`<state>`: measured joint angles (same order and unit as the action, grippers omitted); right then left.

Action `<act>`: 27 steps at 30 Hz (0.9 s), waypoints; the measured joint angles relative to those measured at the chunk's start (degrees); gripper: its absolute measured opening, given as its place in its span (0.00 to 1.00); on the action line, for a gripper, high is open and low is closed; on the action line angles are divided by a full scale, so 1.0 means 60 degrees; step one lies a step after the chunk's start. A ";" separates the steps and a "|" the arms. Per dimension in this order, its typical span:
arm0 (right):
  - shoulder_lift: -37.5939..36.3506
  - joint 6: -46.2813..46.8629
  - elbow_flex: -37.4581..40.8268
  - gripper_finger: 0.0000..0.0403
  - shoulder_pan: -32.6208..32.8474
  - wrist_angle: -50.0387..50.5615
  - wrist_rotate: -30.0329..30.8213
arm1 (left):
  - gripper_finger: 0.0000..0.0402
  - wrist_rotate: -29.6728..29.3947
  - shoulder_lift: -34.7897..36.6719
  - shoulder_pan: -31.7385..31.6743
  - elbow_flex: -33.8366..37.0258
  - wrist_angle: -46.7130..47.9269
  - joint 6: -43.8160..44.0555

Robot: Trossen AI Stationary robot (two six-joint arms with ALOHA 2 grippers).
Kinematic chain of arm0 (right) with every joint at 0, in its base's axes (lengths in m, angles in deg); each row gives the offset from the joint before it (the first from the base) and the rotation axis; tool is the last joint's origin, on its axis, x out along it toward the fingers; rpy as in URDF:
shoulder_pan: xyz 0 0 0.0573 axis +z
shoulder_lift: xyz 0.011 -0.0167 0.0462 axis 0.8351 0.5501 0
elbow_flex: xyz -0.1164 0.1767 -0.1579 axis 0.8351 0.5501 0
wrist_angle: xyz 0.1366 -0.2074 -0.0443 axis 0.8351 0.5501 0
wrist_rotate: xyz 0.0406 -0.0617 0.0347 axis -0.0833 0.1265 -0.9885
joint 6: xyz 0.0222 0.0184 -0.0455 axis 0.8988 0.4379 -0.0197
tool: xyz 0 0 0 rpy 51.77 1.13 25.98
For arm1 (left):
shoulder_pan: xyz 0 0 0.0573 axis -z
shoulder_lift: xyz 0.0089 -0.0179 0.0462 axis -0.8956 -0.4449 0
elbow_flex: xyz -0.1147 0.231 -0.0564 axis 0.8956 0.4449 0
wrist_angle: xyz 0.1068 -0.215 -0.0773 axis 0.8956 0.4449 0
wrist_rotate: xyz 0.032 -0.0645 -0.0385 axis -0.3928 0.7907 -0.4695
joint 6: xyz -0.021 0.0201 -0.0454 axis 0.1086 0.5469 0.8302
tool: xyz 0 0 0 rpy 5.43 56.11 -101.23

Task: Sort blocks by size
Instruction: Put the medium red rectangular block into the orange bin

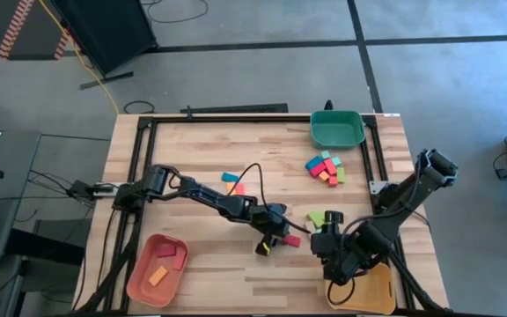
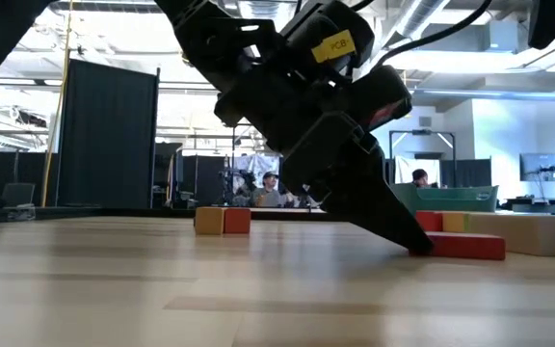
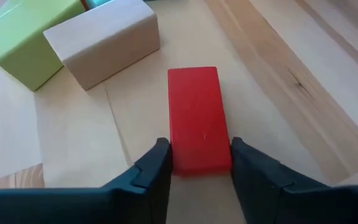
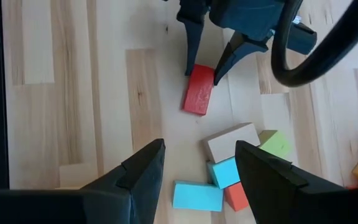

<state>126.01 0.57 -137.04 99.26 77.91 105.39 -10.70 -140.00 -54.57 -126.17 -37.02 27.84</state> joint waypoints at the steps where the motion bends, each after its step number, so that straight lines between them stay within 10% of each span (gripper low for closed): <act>1: 0.0000 0.0000 0.0000 0.57 0.0000 -0.0011 0.0000 | 0.32 0.0000 0.0000 0.0000 0.0000 0.0014 -0.0032; 12: 0.0000 0.0396 0.0004 0.57 0.0015 -0.0027 0.0003 | 0.31 0.0000 0.0365 0.0000 -0.0004 0.1370 -0.0802; 27: 0.0004 0.0134 0.0004 0.57 0.0015 0.0031 0.0375 | 0.31 -0.1325 0.3086 0.0610 0.0018 0.7916 -0.1650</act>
<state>126.03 1.38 -137.02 99.35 78.10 107.64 -18.65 -121.48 -50.91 -126.06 10.48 17.94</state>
